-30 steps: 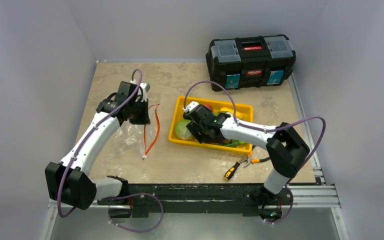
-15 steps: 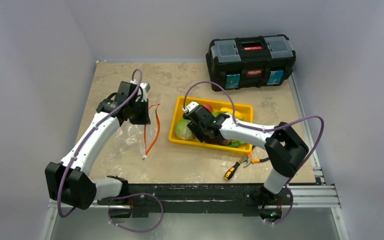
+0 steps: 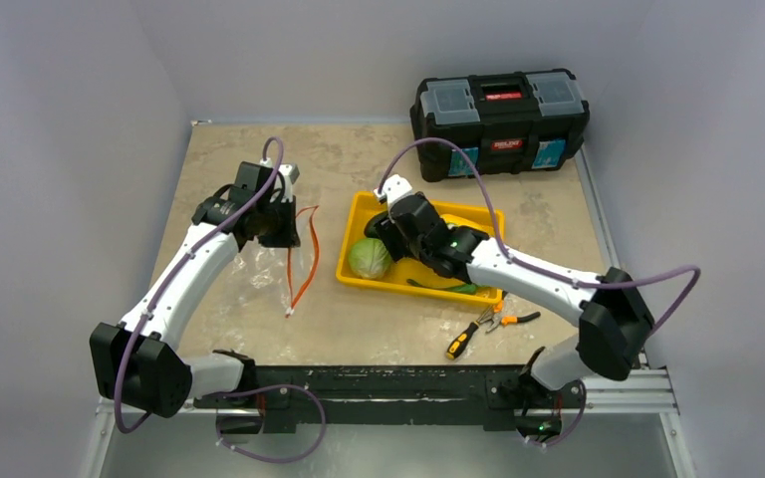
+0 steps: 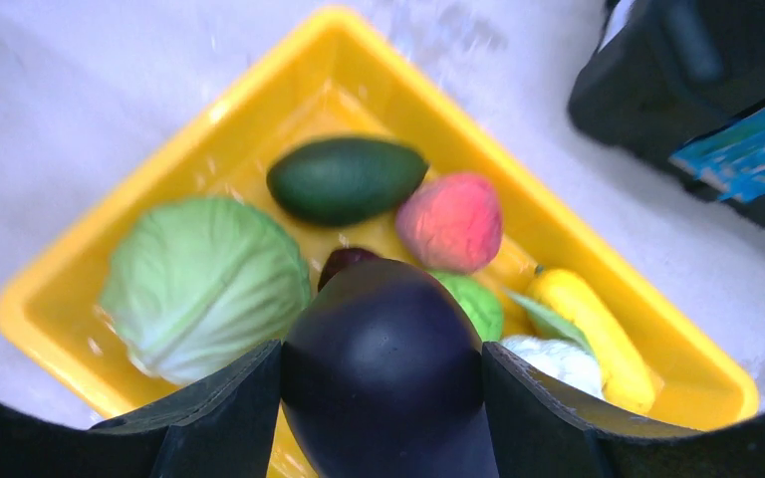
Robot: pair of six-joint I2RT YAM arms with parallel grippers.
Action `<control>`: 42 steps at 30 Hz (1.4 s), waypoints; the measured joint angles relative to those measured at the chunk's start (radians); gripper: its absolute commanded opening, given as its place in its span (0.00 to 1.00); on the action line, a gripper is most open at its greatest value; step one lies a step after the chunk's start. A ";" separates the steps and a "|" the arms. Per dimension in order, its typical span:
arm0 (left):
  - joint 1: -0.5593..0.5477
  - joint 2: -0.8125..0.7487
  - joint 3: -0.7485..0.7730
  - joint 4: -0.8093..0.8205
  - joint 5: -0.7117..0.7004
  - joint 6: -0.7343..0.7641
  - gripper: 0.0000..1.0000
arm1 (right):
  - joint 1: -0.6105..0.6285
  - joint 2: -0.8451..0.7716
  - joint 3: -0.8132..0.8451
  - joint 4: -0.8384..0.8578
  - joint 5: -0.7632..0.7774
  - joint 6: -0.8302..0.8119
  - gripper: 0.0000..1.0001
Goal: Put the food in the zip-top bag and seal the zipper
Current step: Pick up the fake vegetable from the bin, then place the fake vegetable in the zipper food storage bag.
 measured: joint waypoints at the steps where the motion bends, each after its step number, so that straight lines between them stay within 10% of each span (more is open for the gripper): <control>1: 0.000 0.000 0.000 0.001 0.000 0.000 0.00 | 0.000 -0.024 -0.003 0.025 0.008 0.010 0.00; 13: 0.000 -0.012 -0.016 0.015 0.051 -0.002 0.00 | -0.001 -0.266 -0.269 0.684 -0.096 0.434 0.00; 24: 0.000 -0.117 -0.034 0.050 0.056 -0.058 0.00 | 0.132 0.115 -0.370 1.585 -0.224 0.829 0.00; 42: 0.003 -0.278 -0.001 -0.066 0.171 -0.331 0.00 | 0.132 0.144 -0.341 1.823 -0.326 0.795 0.00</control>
